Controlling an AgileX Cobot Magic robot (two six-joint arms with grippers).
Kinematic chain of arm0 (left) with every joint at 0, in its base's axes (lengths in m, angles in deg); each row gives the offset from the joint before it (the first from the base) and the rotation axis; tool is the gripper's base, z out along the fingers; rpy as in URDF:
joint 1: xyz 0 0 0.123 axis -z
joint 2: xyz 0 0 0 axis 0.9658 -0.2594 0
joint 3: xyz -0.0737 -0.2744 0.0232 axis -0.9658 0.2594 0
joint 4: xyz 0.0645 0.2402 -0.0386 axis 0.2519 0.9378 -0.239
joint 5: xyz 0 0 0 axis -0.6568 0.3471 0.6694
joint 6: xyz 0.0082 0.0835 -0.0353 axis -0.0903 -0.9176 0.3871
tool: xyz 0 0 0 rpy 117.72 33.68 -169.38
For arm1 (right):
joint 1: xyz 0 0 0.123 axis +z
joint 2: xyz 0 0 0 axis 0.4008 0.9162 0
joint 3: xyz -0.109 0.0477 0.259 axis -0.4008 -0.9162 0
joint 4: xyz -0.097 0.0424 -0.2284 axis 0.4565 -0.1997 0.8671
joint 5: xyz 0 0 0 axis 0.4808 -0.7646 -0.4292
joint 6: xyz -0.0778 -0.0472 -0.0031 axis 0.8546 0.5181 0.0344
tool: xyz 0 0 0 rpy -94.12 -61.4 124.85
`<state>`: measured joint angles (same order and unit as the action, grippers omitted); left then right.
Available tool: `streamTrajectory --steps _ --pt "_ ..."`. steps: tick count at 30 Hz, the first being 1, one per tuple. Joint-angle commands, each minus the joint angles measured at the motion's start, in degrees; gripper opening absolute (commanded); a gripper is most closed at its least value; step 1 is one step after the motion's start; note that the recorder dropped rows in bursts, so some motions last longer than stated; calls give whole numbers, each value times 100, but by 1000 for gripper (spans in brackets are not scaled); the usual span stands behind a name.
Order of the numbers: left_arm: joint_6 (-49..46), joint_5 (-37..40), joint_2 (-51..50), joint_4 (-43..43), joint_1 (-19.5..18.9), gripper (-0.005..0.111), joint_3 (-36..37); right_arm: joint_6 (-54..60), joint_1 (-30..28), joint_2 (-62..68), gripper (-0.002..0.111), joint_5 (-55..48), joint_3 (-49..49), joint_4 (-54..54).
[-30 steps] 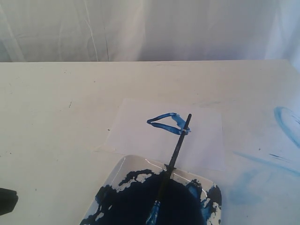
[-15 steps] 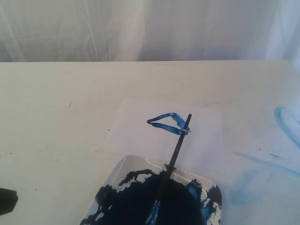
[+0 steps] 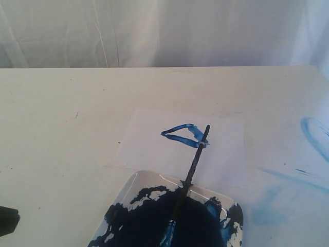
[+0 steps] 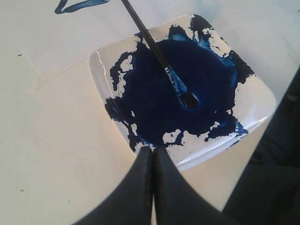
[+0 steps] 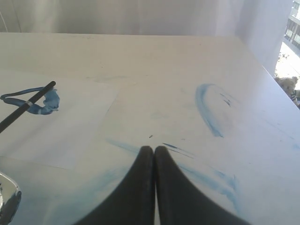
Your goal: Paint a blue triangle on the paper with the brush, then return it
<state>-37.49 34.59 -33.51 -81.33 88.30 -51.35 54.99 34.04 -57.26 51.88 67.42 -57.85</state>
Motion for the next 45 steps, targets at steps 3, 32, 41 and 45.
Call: streamTrajectory --steps 3,32,41,45 --pt "34 36 41 -114 -9 0 23 -23 -20 -27 0 17 -7 36" --pt "34 37 3039 -110 -1039 0 23 -23 -20 -27 0 17 -7 36" --pt "102 -920 3039 460 -1039 0 659 -23 -20 -27 0 17 -7 36" --pt "807 -2083 3039 489 -1039 0 1281 -23 -20 -27 0 17 -7 36"
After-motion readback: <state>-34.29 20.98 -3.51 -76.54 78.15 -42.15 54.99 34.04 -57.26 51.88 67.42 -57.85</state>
